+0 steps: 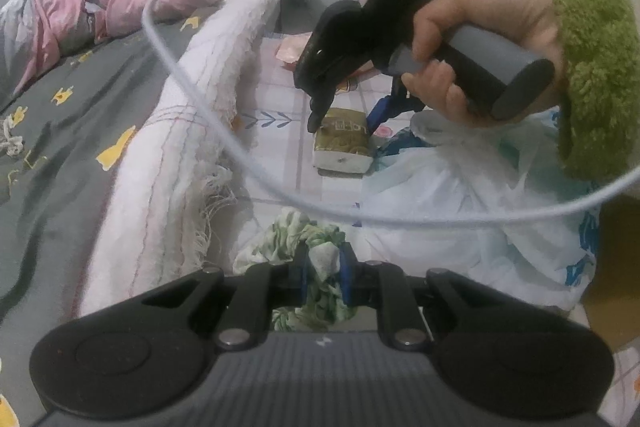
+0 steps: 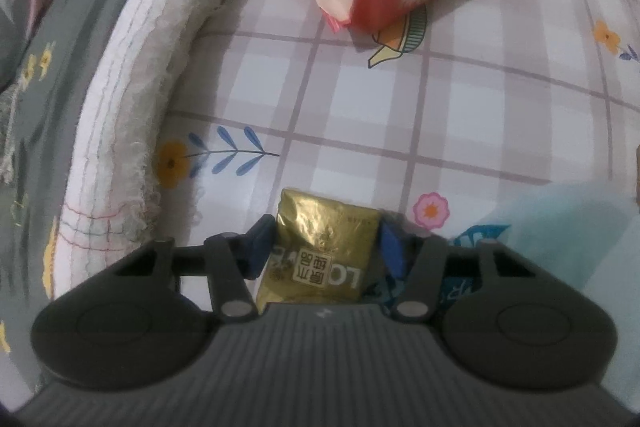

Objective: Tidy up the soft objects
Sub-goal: 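Carry the green cloth in the left gripper while the right gripper carries the gold packet to the box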

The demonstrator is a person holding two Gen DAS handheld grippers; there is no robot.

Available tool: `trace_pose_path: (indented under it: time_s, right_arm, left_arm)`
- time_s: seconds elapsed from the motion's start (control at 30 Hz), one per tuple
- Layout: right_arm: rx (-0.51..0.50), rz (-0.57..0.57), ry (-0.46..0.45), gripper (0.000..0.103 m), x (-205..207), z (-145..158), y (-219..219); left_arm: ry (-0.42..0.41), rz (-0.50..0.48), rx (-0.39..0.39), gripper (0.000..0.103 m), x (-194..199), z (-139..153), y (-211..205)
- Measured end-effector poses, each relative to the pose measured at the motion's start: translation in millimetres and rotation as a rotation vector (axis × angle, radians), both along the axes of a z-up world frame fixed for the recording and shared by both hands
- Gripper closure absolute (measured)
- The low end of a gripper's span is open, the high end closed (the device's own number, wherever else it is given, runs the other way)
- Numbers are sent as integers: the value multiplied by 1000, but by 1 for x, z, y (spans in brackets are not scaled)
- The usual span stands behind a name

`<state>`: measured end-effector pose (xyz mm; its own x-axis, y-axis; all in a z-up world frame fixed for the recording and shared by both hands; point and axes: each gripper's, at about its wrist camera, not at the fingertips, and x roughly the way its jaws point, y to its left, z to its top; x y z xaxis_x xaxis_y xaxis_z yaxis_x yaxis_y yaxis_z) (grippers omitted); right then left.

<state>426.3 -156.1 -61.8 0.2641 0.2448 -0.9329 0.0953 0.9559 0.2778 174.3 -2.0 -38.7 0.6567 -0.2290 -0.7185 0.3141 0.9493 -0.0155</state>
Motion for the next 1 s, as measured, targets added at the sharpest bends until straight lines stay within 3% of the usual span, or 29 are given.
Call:
trace_pose_path:
  time_s: [0.3,0.6,0.83,1.0]
  right_arm:
    - [193,-44,-89,50,-20,37,-26]
    - [368,-61,-158,50,-68,75,-65]
    - [487,-83,-292,50,-137,130,-124]
    - [482,-152,-425,49,-217,174,-196]
  left_arm:
    - [-47,9,14,87,-12,13,1]
    - [-92,-8,21,87,-28,31,-7]
    - [-131,-66,-19,87,-43,55,-19]
    - [-179,-203,-75,87,-60,84,-52]
